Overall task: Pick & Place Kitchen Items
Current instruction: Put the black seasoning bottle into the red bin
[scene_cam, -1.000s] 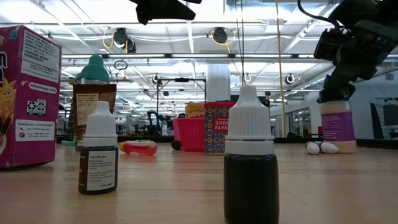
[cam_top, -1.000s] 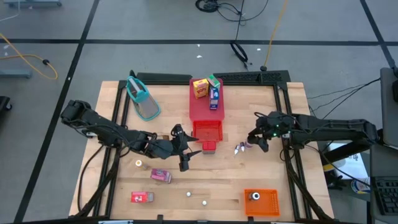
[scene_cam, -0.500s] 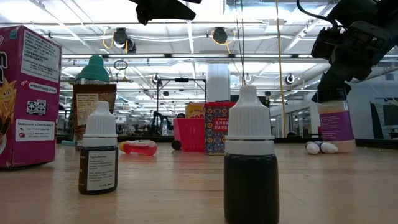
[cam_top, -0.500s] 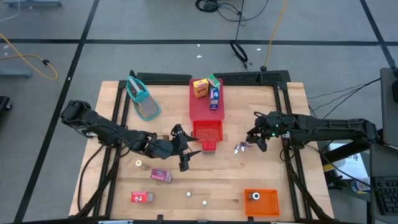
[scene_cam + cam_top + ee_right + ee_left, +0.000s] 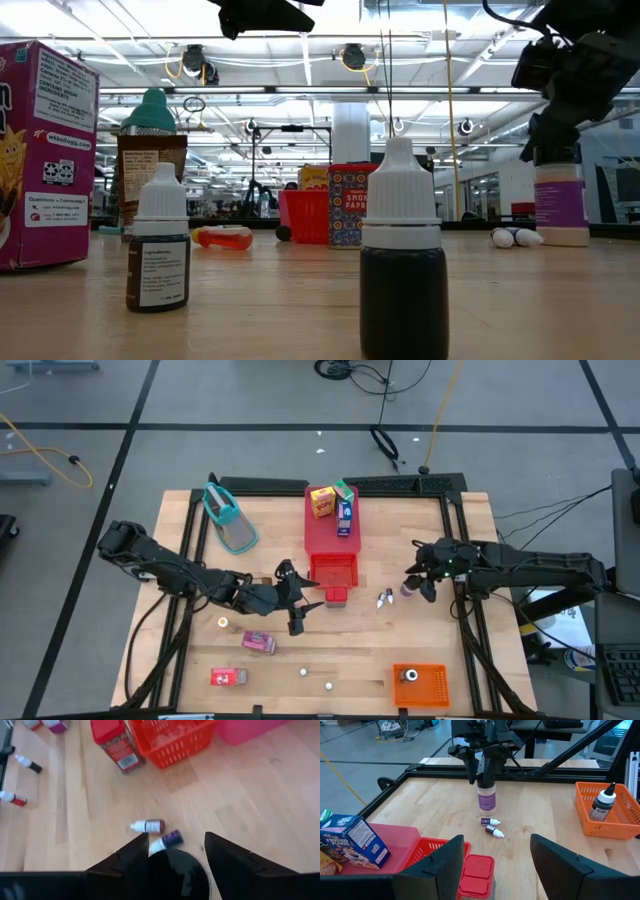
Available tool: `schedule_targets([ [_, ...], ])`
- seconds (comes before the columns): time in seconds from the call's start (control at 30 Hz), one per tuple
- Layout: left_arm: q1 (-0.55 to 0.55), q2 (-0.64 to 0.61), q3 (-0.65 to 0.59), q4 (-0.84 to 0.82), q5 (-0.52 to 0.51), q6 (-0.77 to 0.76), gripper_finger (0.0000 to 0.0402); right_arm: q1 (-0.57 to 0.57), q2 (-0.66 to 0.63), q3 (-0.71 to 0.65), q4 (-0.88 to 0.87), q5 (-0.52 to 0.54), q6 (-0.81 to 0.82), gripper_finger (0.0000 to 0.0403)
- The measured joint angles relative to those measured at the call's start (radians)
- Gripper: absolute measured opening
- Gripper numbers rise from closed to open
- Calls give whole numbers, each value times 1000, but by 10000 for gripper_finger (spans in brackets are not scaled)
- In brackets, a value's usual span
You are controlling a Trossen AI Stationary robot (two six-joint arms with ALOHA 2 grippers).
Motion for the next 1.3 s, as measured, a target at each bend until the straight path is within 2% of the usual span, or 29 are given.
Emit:
schedule_targets([
  [0.2, 5, 0, 0, 0, 0, 0, 228, 0, -1, 36, -42, -26, -5, 179],
  [0.33, 13, 0, 0, 0, 0, -7, 227, 0, -2, 51, -75, -104, 4, 181],
  [0.47, 23, 0, 0, 0, 0, -15, 228, 1, -2, 71, -186, -76, -10, 182],
  [0.7, 37, 0, 0, 1, 0, -46, 228, 1, -2, 100, -201, -78, -16, 182],
  [0.93, 46, 0, 0, 1, 0, -63, 228, 3, 14, 155, -295, -78, -13, 181],
  [1.1, 46, 0, 0, 2, 0, -66, 228, 60, 50, 209, -376, -62, 6, 169],
  [1.3, 46, 0, 0, 8, 0, -90, 228, 176, 75, 251, -398, -43, 106, 155],
])
